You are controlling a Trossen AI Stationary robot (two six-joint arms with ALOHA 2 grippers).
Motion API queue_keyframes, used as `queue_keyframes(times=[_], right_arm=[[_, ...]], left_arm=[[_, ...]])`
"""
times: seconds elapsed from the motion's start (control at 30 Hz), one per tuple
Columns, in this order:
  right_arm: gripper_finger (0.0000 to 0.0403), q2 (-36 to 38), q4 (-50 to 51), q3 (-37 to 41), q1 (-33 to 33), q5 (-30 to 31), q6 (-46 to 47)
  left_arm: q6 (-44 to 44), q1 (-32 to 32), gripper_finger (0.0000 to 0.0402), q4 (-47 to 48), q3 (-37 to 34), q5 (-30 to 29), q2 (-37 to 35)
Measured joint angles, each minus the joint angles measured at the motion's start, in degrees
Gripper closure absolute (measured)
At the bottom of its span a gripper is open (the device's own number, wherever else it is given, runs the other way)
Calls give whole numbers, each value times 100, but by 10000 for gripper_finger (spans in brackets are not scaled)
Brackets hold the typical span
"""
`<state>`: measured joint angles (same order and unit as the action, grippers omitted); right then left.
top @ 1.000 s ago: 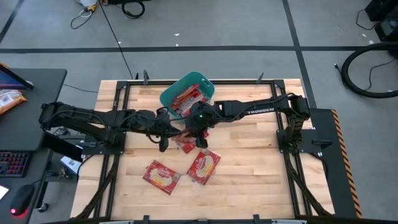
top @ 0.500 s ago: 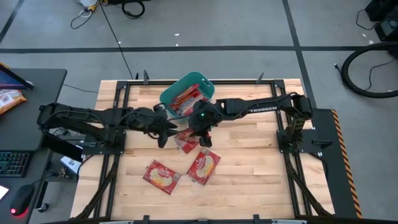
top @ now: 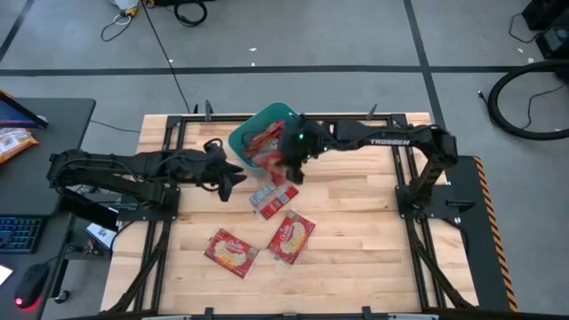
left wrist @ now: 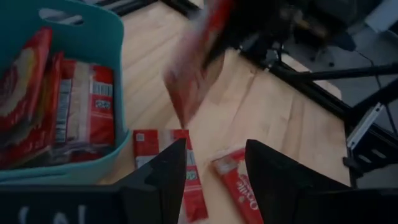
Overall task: Sort popcorn bags into baskets
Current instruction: Put the red popcorn bag into the blue bin
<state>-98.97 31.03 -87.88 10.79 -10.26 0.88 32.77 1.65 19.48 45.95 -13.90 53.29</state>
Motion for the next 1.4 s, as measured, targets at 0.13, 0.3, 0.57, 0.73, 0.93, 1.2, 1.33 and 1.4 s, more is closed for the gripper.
queue_keyframes(times=[0.13, 0.3, 0.57, 0.73, 0.93, 1.2, 1.33, 1.4], right_arm=[[367, 34, -225, 0, 306, -13, 550], [367, 52, -717, 0, 701, -54, 1627], [367, -56, -1827, 0, 1339, -153, 3694], [367, -366, -2059, 0, 1480, -123, 4594], [367, -648, -2374, 0, 1437, 497, 5911], [367, -766, -2550, 0, 1427, 1672, 7605], [367, -795, -2116, 0, 1334, 2010, 8132], [367, -796, -1865, 0, 1227, 2366, 8411]], left_arm=[[305, -70, 233, -89, -2, -51, -28], [411, -187, 233, -712, -2, -54, -24], [260, -379, 233, -1571, -2, -210, -22], [262, -492, 233, -1603, -2, -290, -11], [255, -510, 233, -1851, -4, -290, -11], [249, -473, 233, -2426, -4, -84, -17], [73, -475, 233, -2559, -4, 199, -17], [-191, -475, 233, -2603, -7, 283, -17]])
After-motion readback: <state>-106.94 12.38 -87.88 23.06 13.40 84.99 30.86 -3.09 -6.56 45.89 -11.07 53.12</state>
